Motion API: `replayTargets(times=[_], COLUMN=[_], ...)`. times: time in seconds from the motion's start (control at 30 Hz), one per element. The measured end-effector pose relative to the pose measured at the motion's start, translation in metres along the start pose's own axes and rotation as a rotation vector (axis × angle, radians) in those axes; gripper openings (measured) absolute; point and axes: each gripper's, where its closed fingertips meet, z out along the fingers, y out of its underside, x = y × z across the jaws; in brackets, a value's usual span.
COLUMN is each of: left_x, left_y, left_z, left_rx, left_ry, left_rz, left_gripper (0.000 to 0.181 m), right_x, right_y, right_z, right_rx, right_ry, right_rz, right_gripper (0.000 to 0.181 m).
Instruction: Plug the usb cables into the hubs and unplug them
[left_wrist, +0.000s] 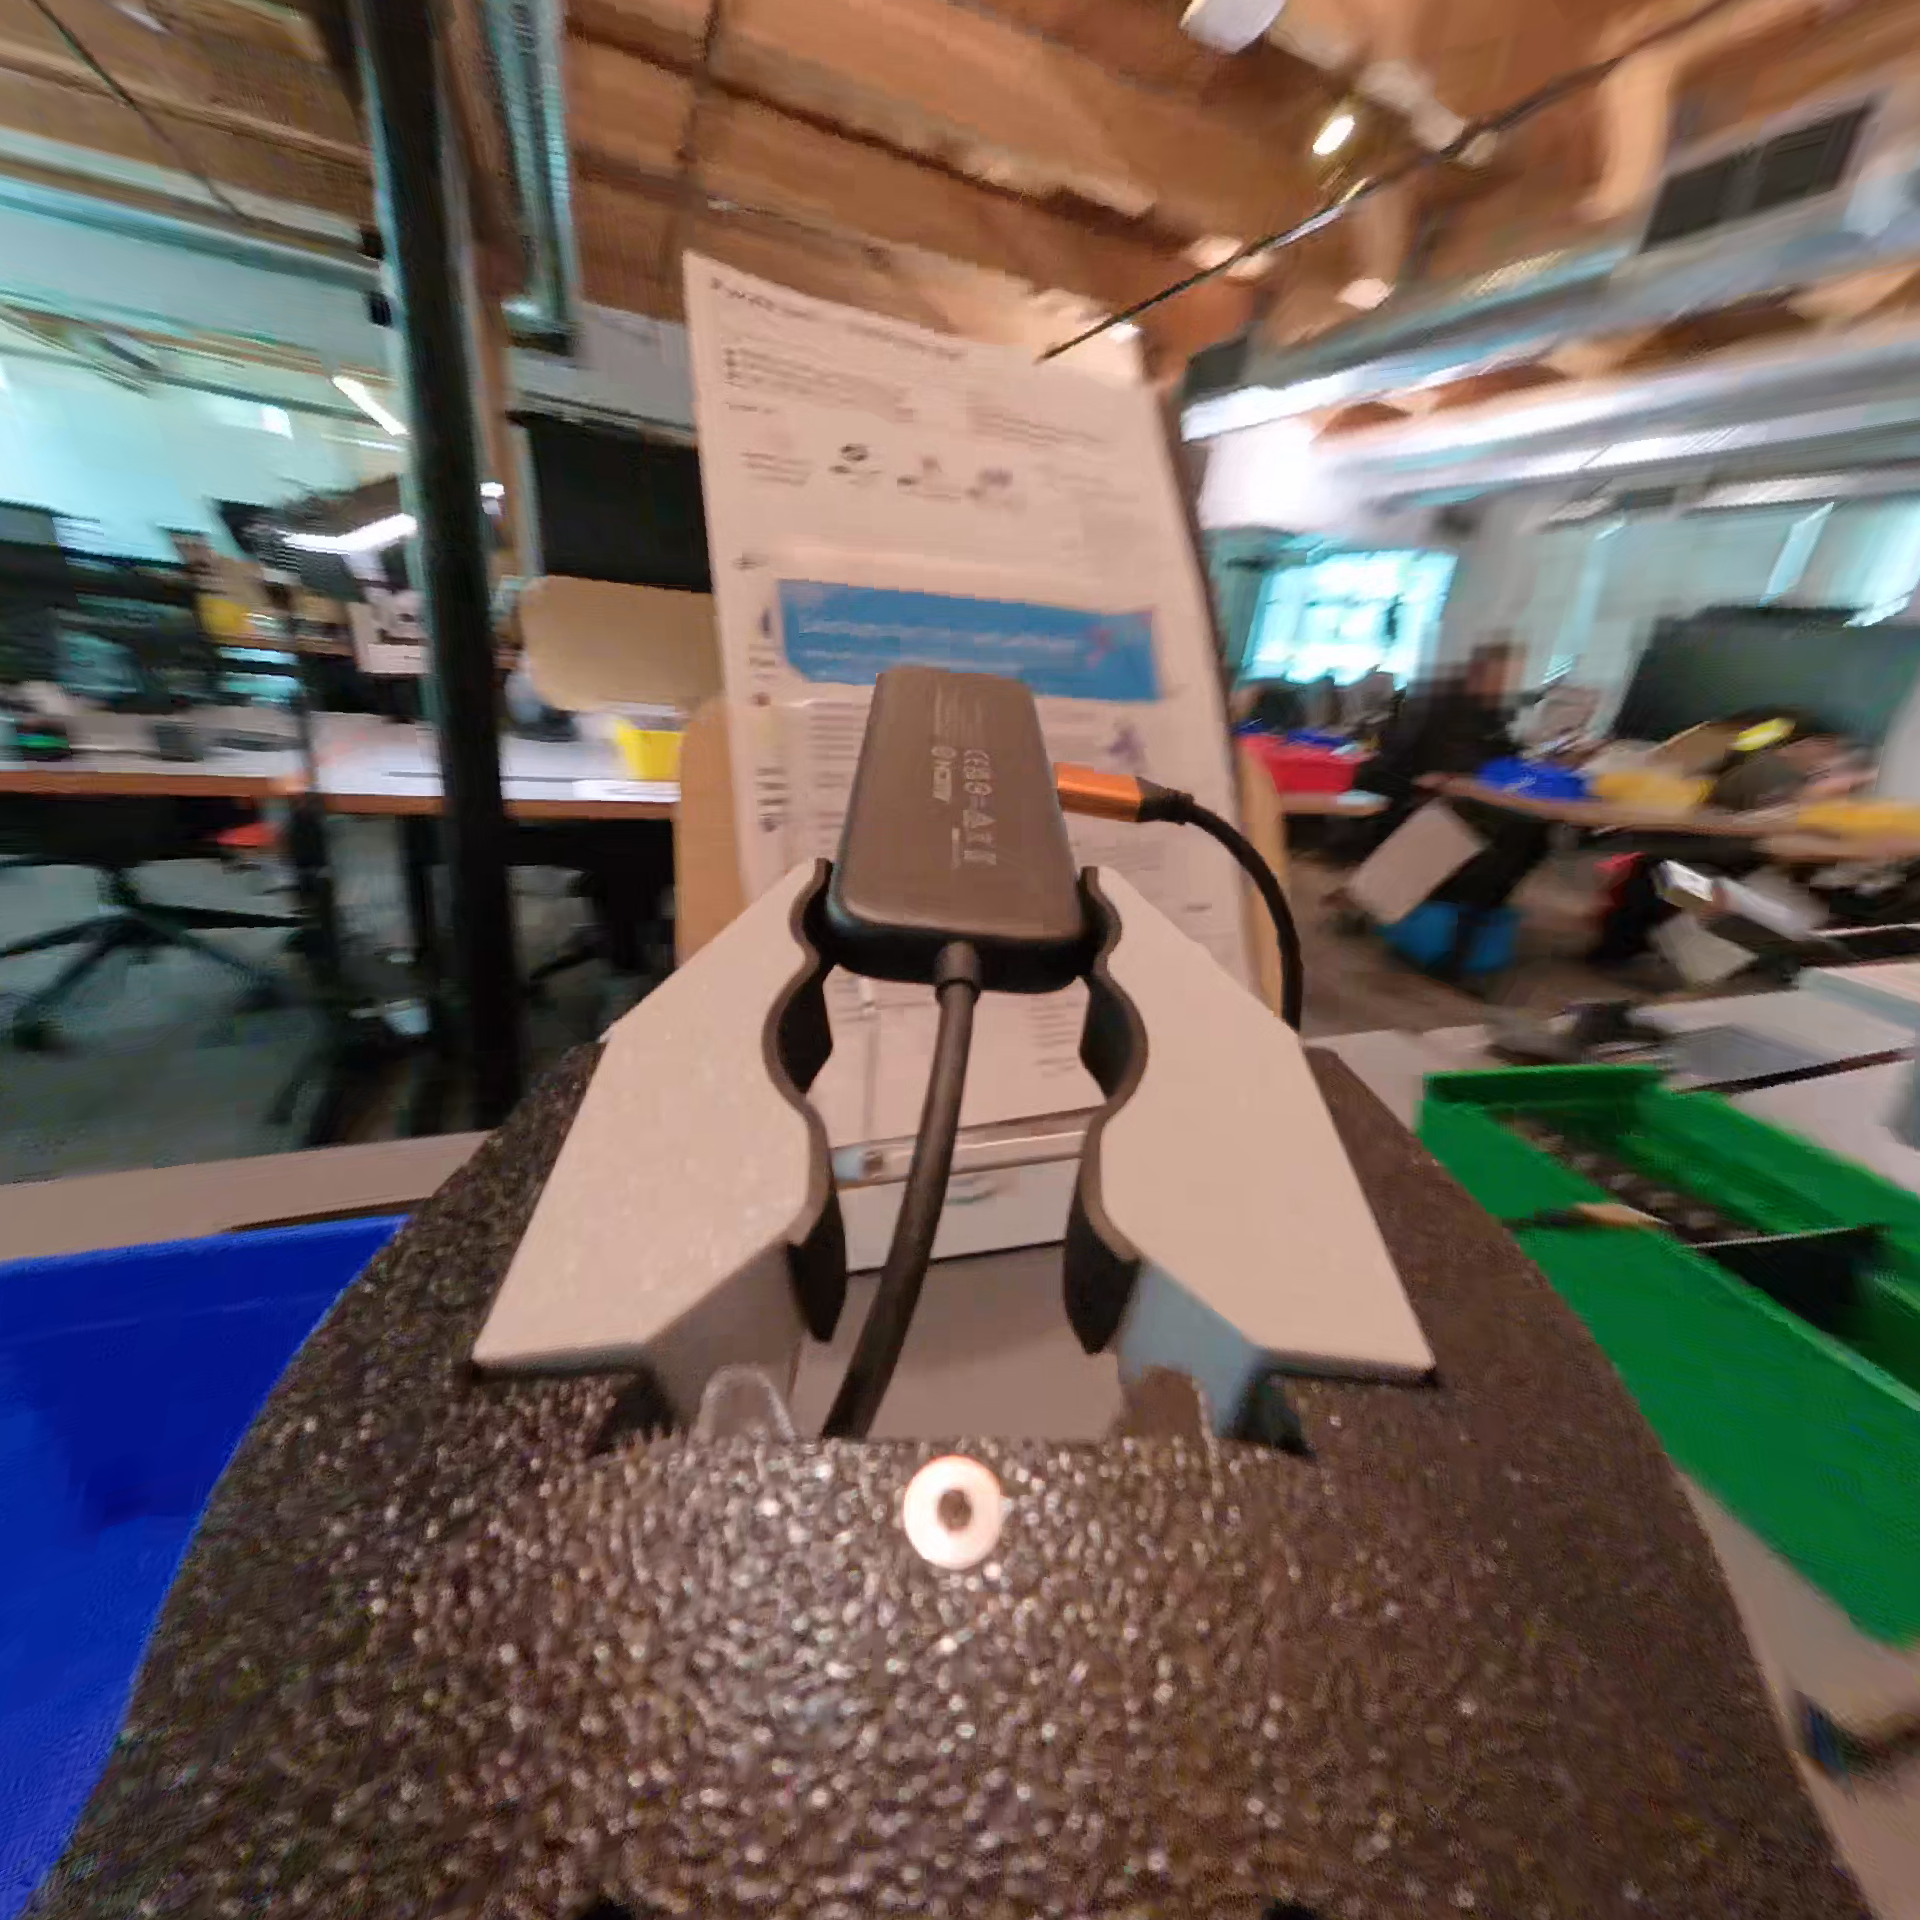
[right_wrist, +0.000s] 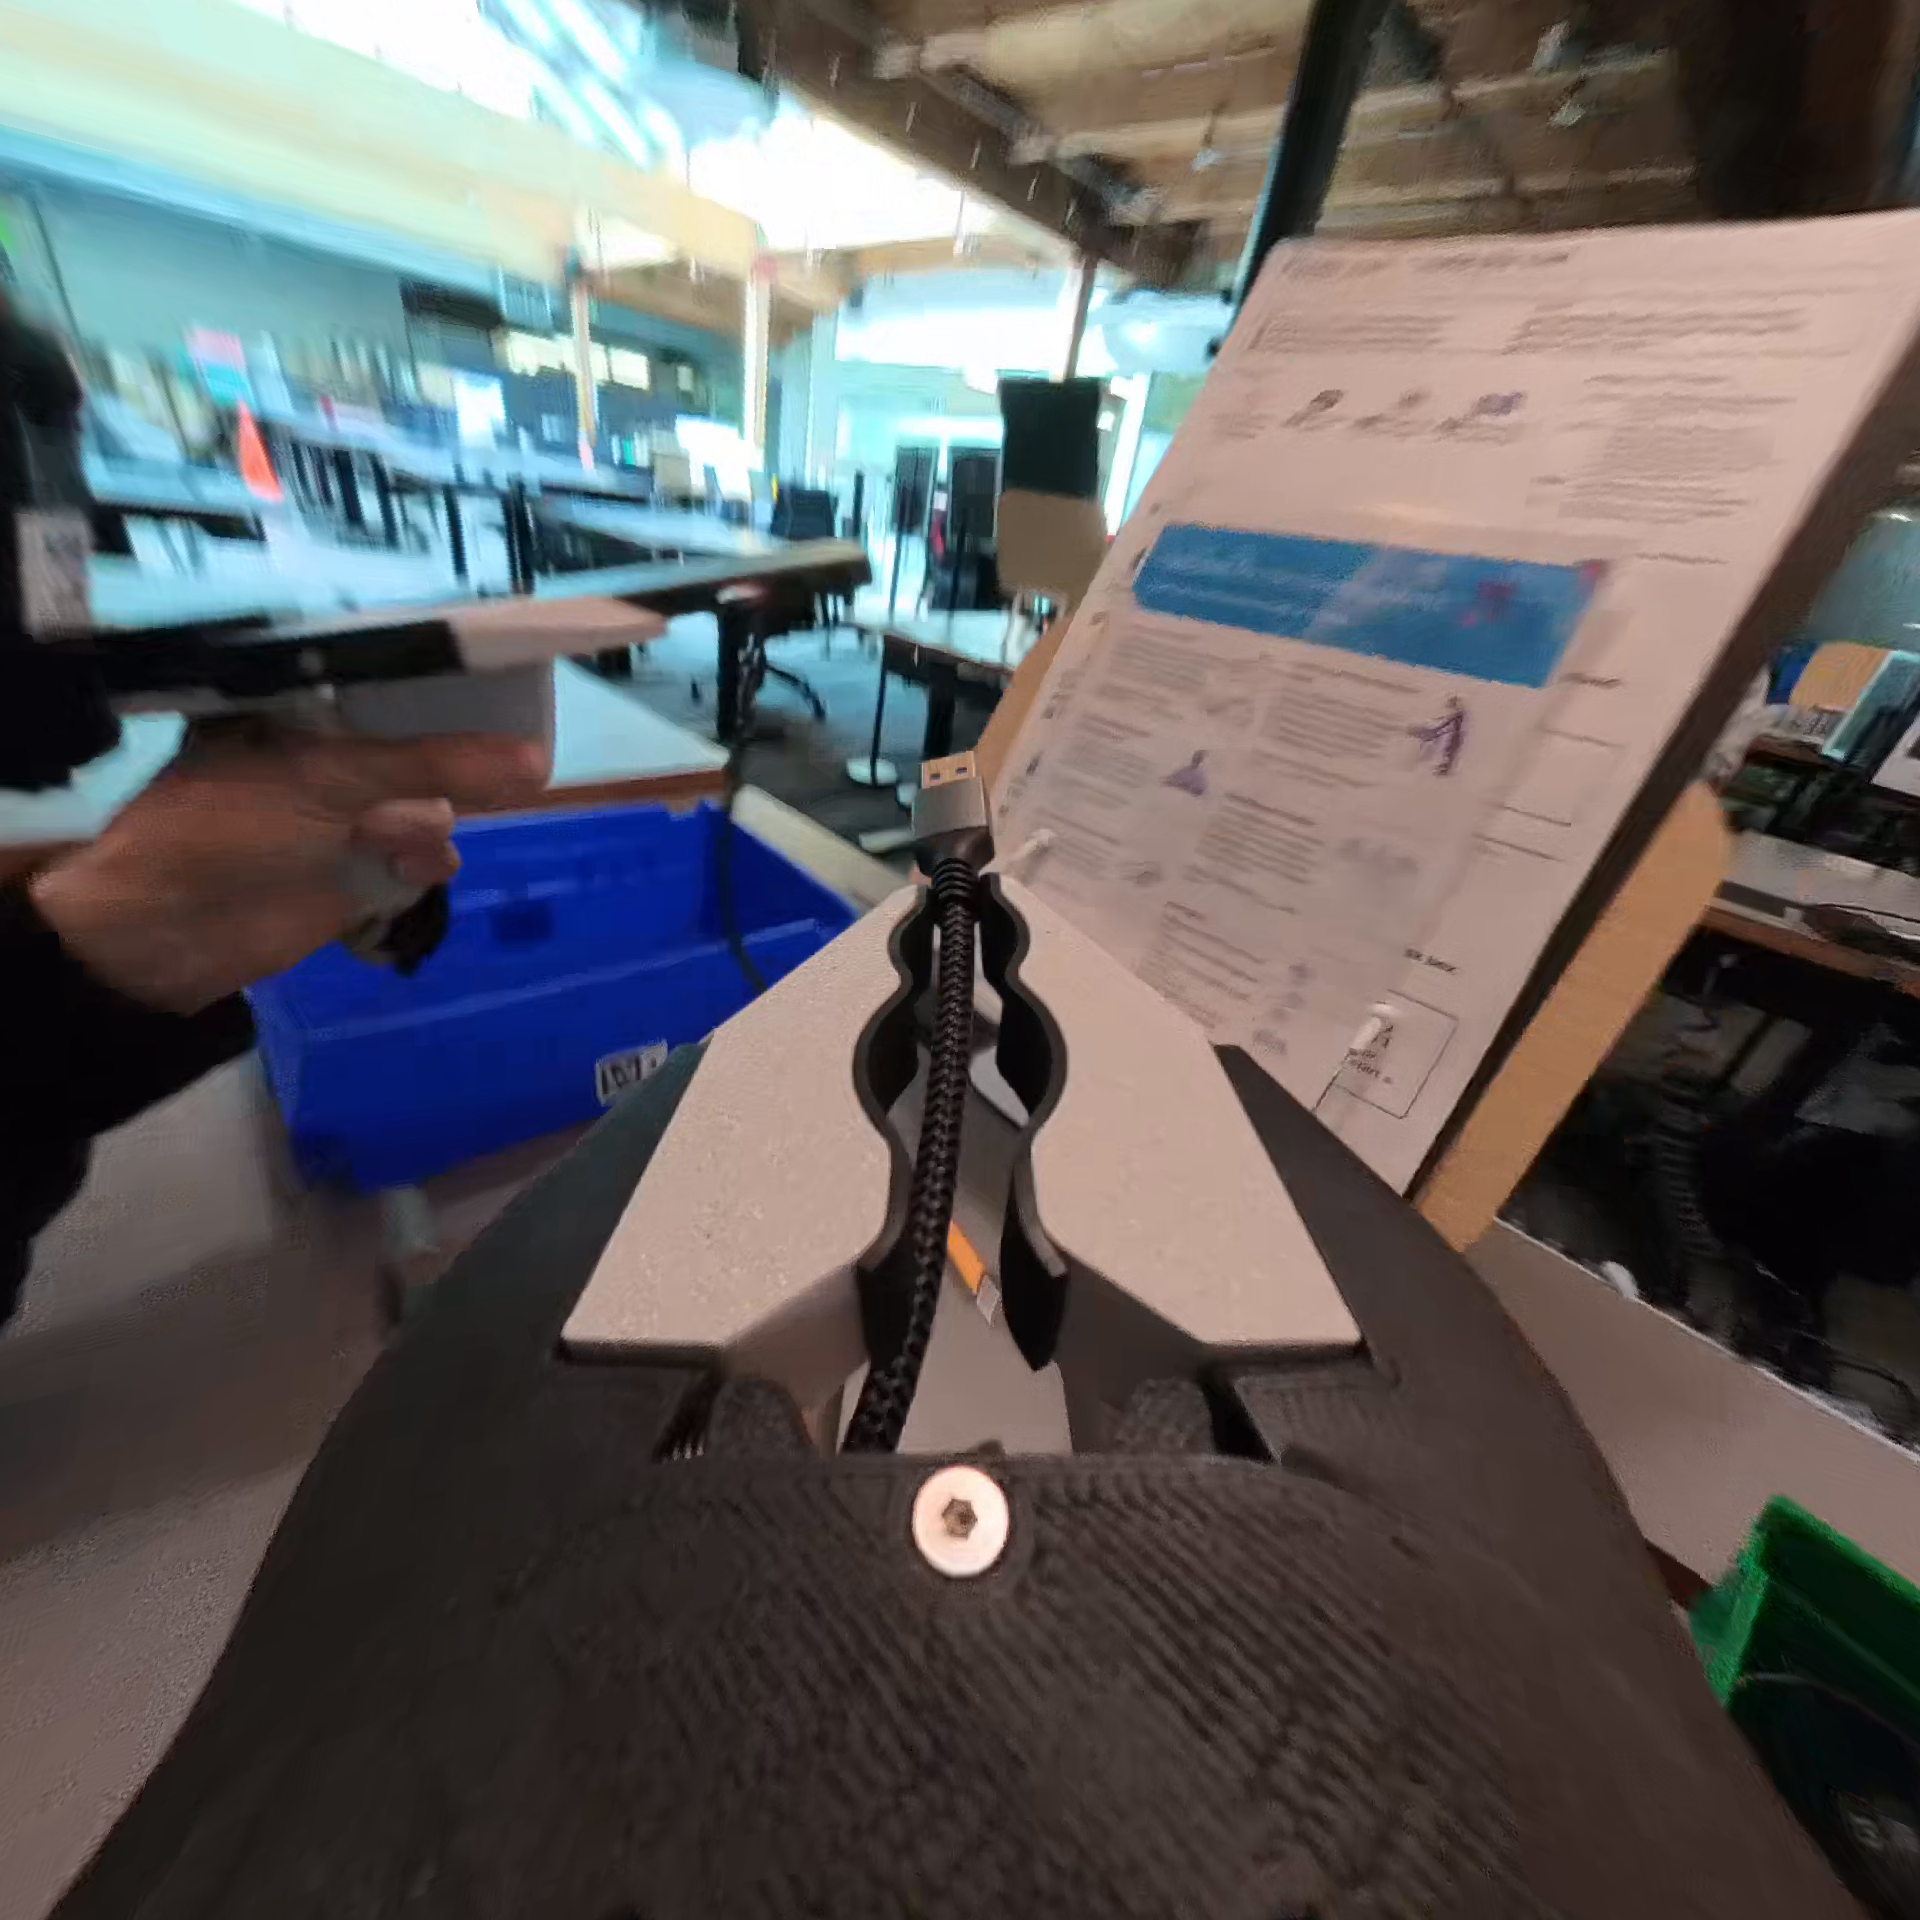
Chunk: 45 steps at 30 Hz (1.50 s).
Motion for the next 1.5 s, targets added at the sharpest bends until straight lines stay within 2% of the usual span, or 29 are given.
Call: replayTargets(times=[0.03,0.13,0.23,0.3,0.43,0.5,0.63,0.73,0.93,1.07,1.17,1.23,1.3,1.37,1.43,1.5], left_x=[0.007,0.033,0.062,0.075,0.083,0.082,0.076,0.073,0.074,0.077,0.078,0.078,0.077,0.077,0.076,0.076], left_y=[-0.003,0.001,0.005,0.011,0.018,0.016,0.012,0.012,0.014,0.016,0.017,0.018,0.017,0.016,0.015,0.014], left_z=[-0.003,0.000,0.005,0.006,0.008,0.007,0.005,0.005,0.005,0.006,0.006,0.006,0.006,0.005,0.005,0.004], left_rx=[0.009,-0.036,-0.048,-0.072,-0.093,-0.086,-0.079,-0.080,-0.083,-0.087,-0.091,-0.095,-0.098,-0.094,-0.093,-0.088], left_ry=[0.029,0.053,0.144,0.190,0.215,0.221,0.222,0.220,0.232,0.237,0.243,0.245,0.244,0.243,0.243,0.242], left_rz=[0.019,0.164,0.168,0.182,0.201,0.186,0.163,0.159,0.154,0.162,0.160,0.161,0.160,0.157,0.155,0.151], left_gripper=[0.045,0.045,0.045,0.045,0.045,0.045,0.045,0.045,0.045,0.045,0.045,0.045,0.045,0.045,0.045,0.045], right_x=[0.007,0.037,0.061,0.088,0.150,0.172,0.198,0.205,0.188,0.164,0.162,0.167,0.180,0.189,0.199,0.210], right_y=[-0.010,-0.036,-0.056,-0.064,-0.049,-0.034,0.017,0.045,0.107,0.157,0.187,0.199,0.202,0.199,0.186,0.163], right_z=[-0.011,-0.046,-0.091,-0.128,-0.198,-0.219,-0.224,-0.224,-0.200,-0.201,-0.213,-0.224,-0.235,-0.248,-0.257,-0.261], right_rx=[0.050,0.124,0.145,0.163,0.125,0.090,-0.172,-0.353,-0.568,-0.811,-1.007,-1.103,-1.144,-1.165,-1.139,-1.076], right_ry=[-0.002,0.122,0.261,0.421,0.764,0.864,0.897,0.868,0.582,0.382,0.343,0.367,0.467,0.561,0.677,0.805], right_rz=[0.045,-0.015,-0.137,-0.196,-0.275,-0.263,-0.255,-0.274,-0.181,-0.154,-0.217,-0.234,-0.244,-0.198,-0.176,-0.205], right_gripper=[0.007,0.008,0.007,0.007,0.007,0.007,0.007,0.007,0.008,0.007,0.008,0.008,0.010,0.020,0.052,0.058])
